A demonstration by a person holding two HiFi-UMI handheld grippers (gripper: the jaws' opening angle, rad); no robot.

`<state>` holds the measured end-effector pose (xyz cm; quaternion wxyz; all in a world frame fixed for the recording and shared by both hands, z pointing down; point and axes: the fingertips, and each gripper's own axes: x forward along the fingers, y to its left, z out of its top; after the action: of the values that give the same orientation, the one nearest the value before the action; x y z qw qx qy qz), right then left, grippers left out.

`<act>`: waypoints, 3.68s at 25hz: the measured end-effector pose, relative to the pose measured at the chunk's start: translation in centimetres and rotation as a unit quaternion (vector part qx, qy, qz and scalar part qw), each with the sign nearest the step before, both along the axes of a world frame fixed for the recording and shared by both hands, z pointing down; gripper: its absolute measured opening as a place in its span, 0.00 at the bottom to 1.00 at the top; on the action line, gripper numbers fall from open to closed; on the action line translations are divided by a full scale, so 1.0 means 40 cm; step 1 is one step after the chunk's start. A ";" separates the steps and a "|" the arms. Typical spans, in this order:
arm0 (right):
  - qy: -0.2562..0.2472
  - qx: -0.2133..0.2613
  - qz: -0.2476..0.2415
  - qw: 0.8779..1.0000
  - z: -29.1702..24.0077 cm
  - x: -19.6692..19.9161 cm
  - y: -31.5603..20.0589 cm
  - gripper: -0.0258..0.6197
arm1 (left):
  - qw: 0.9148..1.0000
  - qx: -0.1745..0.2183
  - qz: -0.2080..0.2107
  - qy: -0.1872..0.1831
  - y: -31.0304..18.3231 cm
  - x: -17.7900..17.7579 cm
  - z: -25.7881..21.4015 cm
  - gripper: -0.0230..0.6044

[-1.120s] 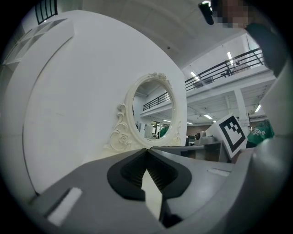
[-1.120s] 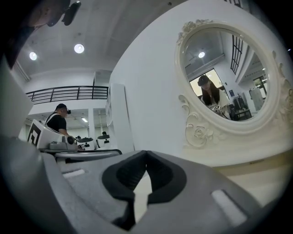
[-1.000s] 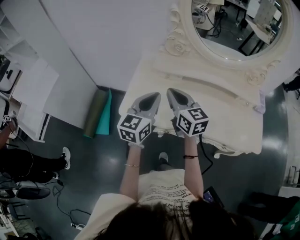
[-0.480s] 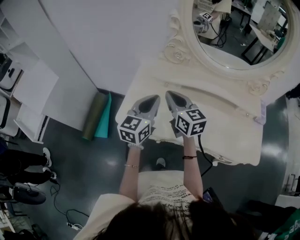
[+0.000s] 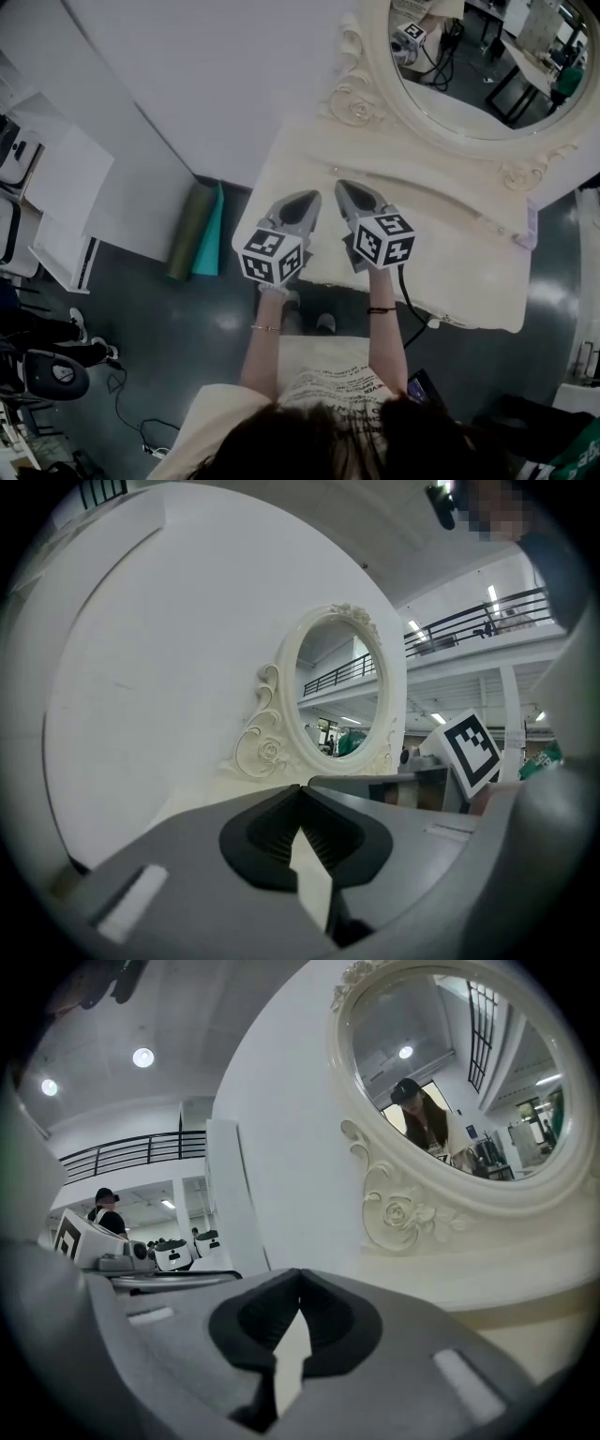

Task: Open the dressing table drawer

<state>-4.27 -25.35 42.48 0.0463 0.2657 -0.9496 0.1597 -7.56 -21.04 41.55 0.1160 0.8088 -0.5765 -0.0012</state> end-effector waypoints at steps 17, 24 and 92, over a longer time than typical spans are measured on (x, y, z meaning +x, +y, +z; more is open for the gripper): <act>0.029 -0.064 0.071 0.995 0.098 -0.077 -0.113 0.04 | 0.995 -0.058 0.079 0.014 -0.129 -0.090 0.092 0.03; 0.030 -0.084 0.101 0.991 0.136 -0.091 -0.125 0.04 | 0.990 -0.074 0.117 0.015 -0.149 -0.101 0.124 0.03; 0.108 -0.244 0.222 0.938 0.413 -0.099 -0.282 0.20 | 0.984 -0.152 0.093 0.019 -0.251 -0.187 0.276 0.03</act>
<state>-8.22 -36.63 59.00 0.1756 0.4657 -0.7877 0.3632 -15.02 -31.06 52.58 0.2481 0.8317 -0.4898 0.0822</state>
